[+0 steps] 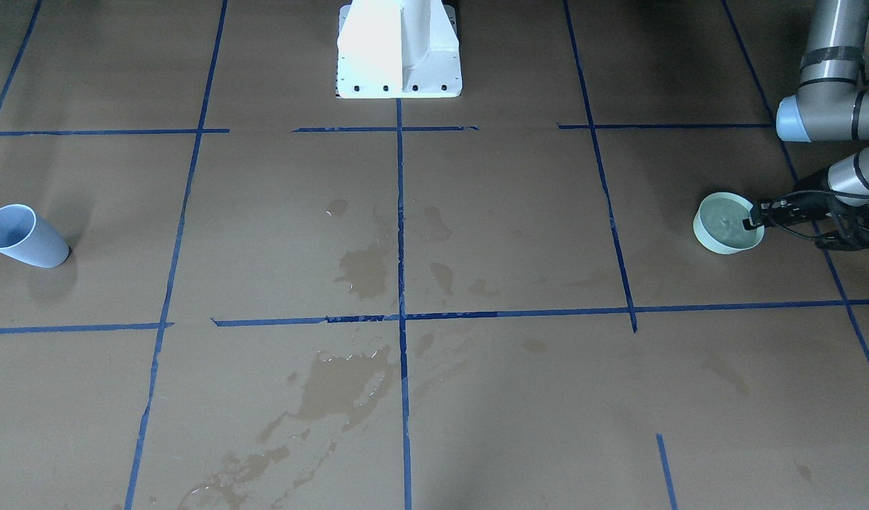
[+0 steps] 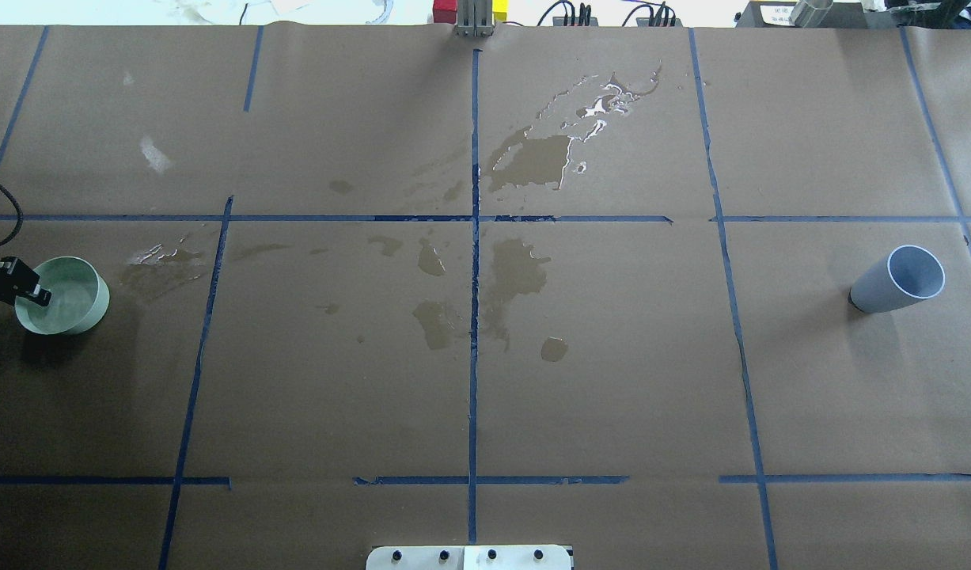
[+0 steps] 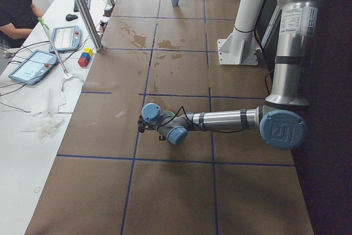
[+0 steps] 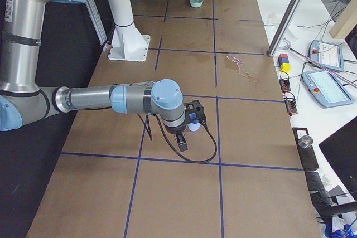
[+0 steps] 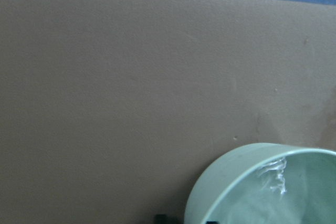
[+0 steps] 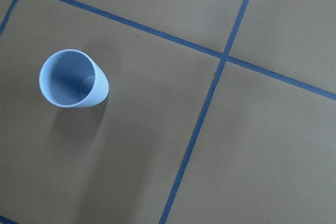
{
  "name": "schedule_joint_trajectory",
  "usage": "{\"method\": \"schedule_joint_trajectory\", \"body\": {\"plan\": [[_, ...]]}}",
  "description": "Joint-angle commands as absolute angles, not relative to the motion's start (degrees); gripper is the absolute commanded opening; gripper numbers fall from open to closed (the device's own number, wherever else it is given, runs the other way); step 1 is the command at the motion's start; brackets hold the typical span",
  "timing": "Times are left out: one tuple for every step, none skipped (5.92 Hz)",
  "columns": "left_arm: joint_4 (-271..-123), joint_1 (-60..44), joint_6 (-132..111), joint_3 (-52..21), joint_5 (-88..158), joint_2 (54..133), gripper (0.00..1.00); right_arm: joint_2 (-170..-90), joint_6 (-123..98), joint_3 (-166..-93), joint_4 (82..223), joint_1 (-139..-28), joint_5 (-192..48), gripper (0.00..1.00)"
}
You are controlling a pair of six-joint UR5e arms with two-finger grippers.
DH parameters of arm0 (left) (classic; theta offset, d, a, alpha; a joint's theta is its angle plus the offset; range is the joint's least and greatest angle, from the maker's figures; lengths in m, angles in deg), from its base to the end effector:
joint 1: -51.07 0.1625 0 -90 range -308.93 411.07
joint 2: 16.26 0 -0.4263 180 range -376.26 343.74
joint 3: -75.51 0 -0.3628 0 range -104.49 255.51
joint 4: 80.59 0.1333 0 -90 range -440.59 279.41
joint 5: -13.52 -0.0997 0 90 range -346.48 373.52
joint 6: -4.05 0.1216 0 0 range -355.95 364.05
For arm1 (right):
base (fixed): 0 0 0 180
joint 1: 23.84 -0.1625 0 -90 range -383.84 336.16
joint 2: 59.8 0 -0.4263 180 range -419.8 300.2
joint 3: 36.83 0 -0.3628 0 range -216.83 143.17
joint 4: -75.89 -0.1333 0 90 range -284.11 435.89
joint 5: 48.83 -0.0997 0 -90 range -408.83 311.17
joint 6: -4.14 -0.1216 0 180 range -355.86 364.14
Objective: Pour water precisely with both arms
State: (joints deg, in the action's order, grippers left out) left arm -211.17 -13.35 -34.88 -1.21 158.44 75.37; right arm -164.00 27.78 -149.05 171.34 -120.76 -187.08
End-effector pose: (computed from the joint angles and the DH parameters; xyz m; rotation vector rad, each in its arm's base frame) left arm 0.1805 -0.4552 0.6748 -0.1065 1.0383 0.0304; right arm 0.0854 -0.3502 0.6016 0.2636 -0.8042 -0.2932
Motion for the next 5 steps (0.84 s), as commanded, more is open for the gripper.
{"method": "schedule_joint_trajectory", "body": {"plan": [[-211.5,-15.3,-34.9,-1.5,160.1,75.4,0.85,-164.1,27.8,-149.1,171.3,-120.8,-187.1,1.00],[-211.6,-17.5,-34.9,-2.7,160.2,75.4,0.85,-164.1,27.8,-149.0,171.3,-120.7,-187.1,1.00],[-211.5,-19.0,-34.9,-4.1,160.4,75.1,0.85,-164.1,27.8,-149.1,171.3,-120.8,-187.1,1.00],[-211.5,-20.6,-34.9,-5.9,161.0,74.6,0.92,-164.0,27.8,-149.1,171.2,-120.8,-187.0,1.00],[-211.6,-23.4,-34.8,-7.7,160.8,73.5,1.00,-163.9,27.6,-149.5,171.2,-120.8,-187.0,1.00]]}}
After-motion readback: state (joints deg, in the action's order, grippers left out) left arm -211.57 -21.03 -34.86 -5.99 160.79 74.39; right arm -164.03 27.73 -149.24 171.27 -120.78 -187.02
